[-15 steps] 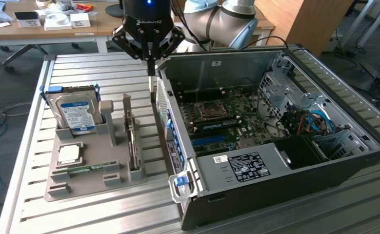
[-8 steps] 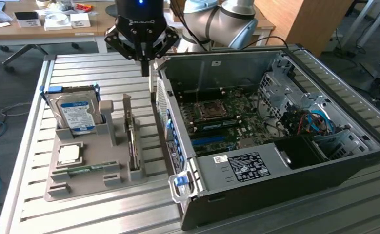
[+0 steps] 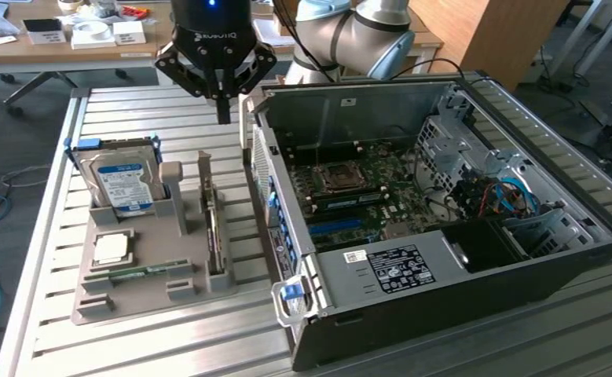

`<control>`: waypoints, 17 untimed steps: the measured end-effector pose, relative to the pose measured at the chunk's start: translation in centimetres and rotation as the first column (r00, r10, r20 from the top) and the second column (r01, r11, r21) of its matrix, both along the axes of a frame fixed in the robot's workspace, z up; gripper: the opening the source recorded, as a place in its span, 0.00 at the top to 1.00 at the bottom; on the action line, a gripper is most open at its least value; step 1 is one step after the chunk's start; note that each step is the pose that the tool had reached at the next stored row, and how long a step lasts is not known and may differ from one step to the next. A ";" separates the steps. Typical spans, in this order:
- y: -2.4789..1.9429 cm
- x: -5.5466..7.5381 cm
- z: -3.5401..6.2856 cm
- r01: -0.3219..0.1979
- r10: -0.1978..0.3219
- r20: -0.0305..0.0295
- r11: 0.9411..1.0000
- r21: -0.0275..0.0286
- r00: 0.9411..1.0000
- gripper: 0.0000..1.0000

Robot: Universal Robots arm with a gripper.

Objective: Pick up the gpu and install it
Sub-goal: 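Reach for the gpu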

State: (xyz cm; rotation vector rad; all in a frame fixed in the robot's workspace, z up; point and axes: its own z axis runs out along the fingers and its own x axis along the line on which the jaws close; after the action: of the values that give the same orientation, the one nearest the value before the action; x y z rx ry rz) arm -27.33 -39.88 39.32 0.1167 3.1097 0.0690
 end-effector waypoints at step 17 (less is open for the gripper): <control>0.00 -2.0 0.00 0.000 0.000 0.000 1.000 0.000 1.000 0.89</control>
State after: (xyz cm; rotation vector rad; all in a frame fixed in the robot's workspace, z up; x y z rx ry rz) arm -29.31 -39.89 39.32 0.1168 3.1097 0.0690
